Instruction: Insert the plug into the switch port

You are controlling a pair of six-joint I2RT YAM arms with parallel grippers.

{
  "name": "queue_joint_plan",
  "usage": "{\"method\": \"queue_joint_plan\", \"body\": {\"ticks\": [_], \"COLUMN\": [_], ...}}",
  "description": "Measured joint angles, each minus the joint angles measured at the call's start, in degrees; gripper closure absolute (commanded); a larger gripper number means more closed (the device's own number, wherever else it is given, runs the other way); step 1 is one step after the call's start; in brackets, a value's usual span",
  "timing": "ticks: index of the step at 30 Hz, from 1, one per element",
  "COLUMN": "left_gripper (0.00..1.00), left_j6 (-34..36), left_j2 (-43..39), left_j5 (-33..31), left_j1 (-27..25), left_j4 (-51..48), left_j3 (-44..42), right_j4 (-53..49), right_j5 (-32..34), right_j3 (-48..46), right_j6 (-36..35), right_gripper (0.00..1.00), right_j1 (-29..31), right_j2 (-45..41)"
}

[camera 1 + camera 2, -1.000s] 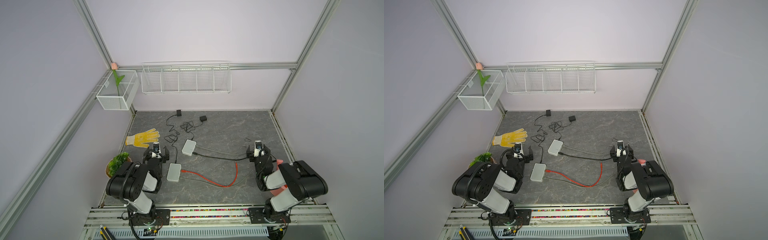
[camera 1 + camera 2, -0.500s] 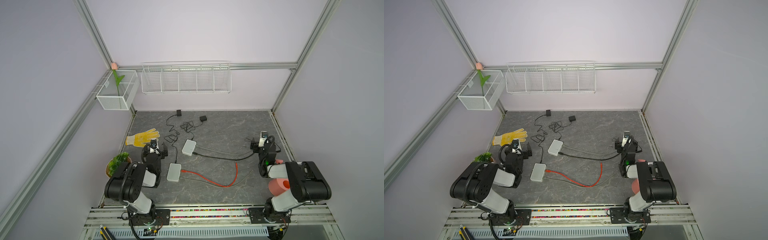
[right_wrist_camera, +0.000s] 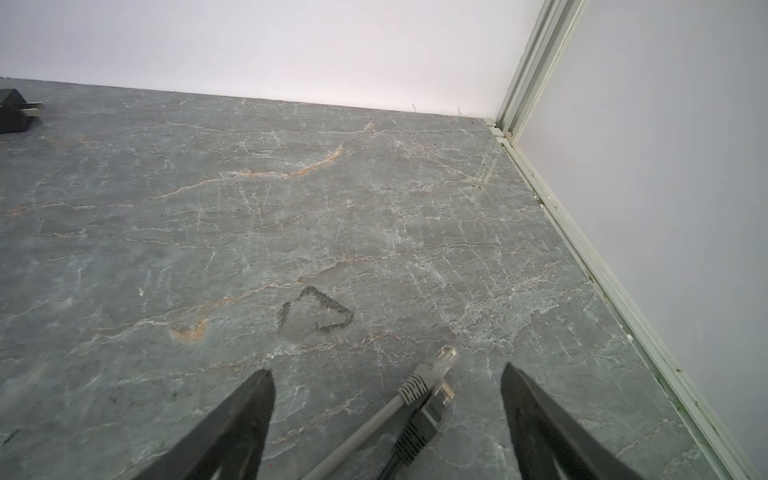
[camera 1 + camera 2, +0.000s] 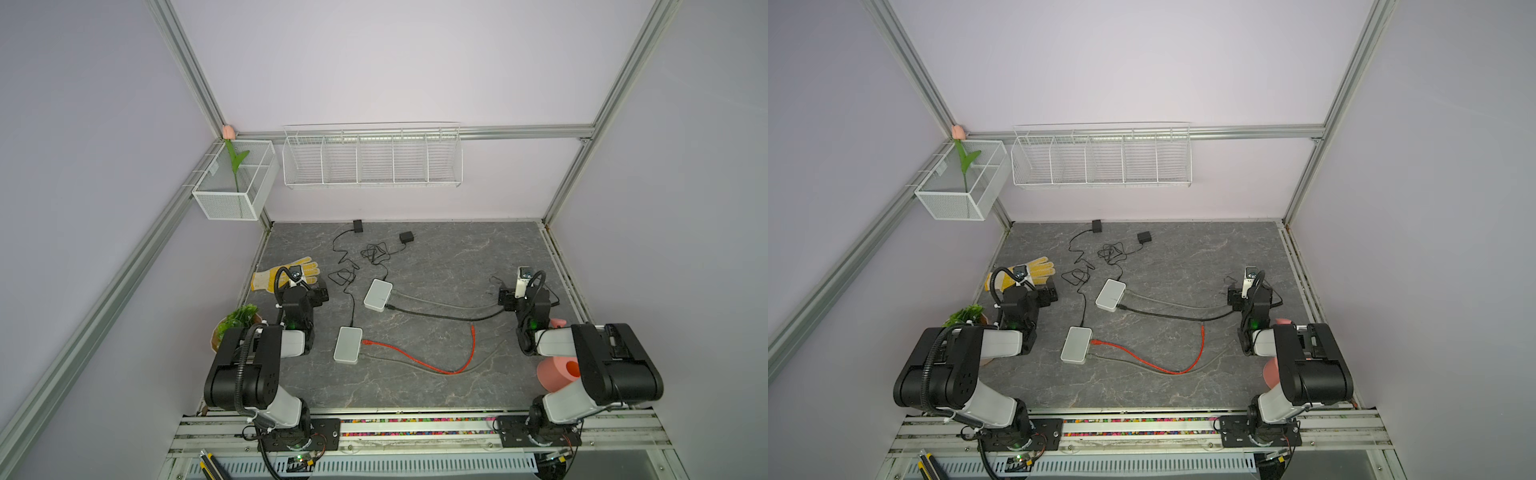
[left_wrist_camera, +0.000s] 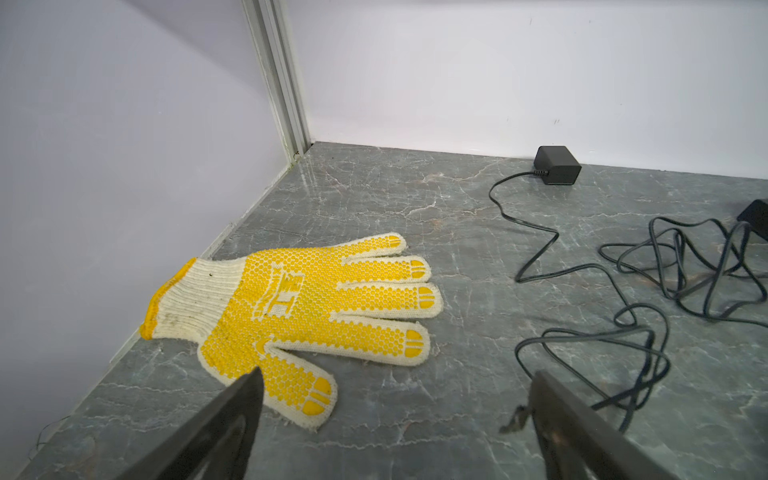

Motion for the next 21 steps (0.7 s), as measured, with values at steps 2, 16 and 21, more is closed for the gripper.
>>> {"method": "queue_joint_plan", "body": {"ticks": [2,16,21], "left_gripper": [0.01,0.00,0.00], "left_j6": [-0.6,-1.4,0.3], "left_j2": [0.0,0.0,0.0], "left_j5": [-1.0,-1.2,3.3], "left_j1": [0.0,0.0,0.0], "left_j4": [0.0,0.7,1.3], "left_j3": [0.0,-1.3,-1.3], "right_j4": [0.0,-0.9,-1.0], "right_j5": [0.0,-5.6,-9.0], "right_j3": [0.0,0.0,0.0], "right_j6": [0.0,0.0,0.0], "right_gripper": [0.11,0.11,0.11], "right_j1": [0.0,-1.4,-2.3], "right_j2": [0.0,0.0,0.0]}}
